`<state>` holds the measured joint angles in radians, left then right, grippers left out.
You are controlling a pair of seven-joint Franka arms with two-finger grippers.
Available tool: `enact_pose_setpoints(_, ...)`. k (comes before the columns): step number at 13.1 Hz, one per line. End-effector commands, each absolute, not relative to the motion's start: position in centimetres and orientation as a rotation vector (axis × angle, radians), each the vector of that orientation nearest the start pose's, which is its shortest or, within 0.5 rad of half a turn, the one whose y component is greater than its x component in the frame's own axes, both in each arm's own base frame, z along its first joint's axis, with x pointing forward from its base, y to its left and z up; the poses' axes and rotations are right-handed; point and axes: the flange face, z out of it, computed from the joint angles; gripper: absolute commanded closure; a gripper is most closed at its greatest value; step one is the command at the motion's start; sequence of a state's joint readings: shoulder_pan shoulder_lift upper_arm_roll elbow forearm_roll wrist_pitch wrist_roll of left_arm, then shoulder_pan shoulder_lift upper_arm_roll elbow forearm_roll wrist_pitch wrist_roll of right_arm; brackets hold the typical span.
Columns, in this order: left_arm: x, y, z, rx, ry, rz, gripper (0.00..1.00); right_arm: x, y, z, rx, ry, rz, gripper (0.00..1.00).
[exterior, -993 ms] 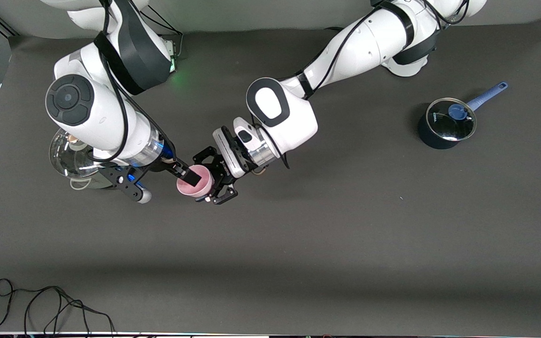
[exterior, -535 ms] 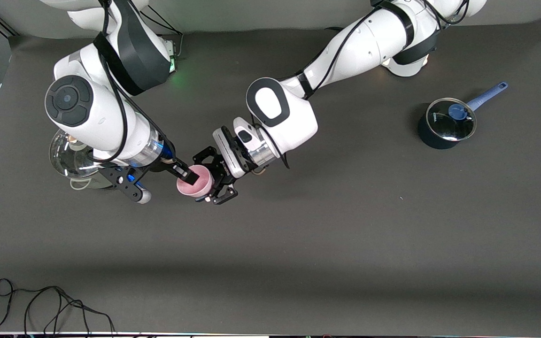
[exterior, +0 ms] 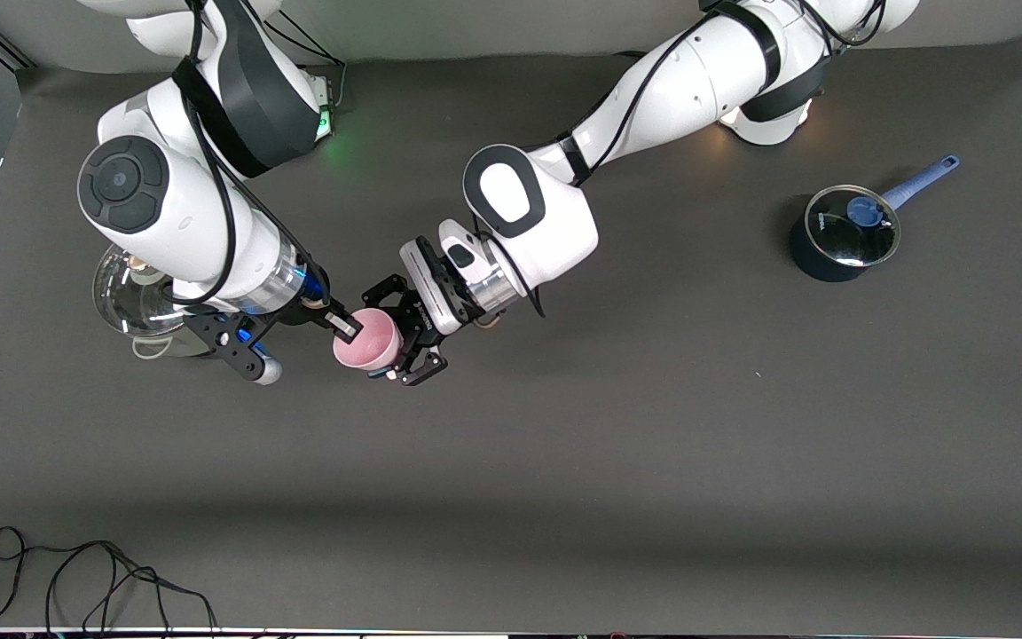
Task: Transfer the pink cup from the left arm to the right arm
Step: 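Grip the cup rim with the right gripper and open the left gripper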
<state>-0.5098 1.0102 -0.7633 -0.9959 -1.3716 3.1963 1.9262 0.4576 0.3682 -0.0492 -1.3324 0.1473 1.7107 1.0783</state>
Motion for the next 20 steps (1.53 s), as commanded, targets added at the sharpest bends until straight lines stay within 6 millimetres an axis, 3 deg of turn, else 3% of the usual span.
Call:
enact_pose_setpoints(1,55.5,-57.9,37.3,1.799,-0.973,1.344,1.0,60.7,28.2,53.6,-2.842,1.019,0.115,1.0)
enact_pose_setpoints(4,55.5,-57.8,37.4,1.802,-0.973,1.348,1.0,60.8,28.0,53.7,-2.84,1.017,0.108,1.0)
enact_pose_setpoints(5,55.8,-57.6,37.4,1.803,-0.992,1.366,0.01,60.8,27.9,53.7,-2.841,1.018,0.106,1.0)
enact_pose_setpoints(9,56.4,-57.2,37.4,1.804,-1.036,1.398,0.0,61.0,27.7,53.9,-2.837,1.019,0.092,1.0)
enact_pose_setpoints(12,56.5,-57.1,37.5,1.804,-1.032,1.397,0.0,62.8,25.1,55.0,-2.835,1.031,-0.016,1.0)
enact_pose_setpoints(13,56.9,-56.7,37.7,1.801,-1.041,1.41,0.0,63.7,23.0,55.4,-2.833,1.038,-0.06,1.0)
enact_pose_setpoints(15,58.8,-55.1,37.9,1.795,-1.102,1.461,0.0,65.8,16.7,55.2,-2.858,0.988,-0.095,1.0)
enact_pose_setpoints(18,61.8,-52.5,37.3,1.735,-1.227,1.473,0.0,67.5,4.8,55.6,-2.924,0.824,-0.13,1.0)
enact_pose_setpoints(20,65.0,-49.2,37.2,1.645,-1.34,1.45,0.0,67.5,-2.0,55.8,-2.964,0.729,-0.146,1.0)
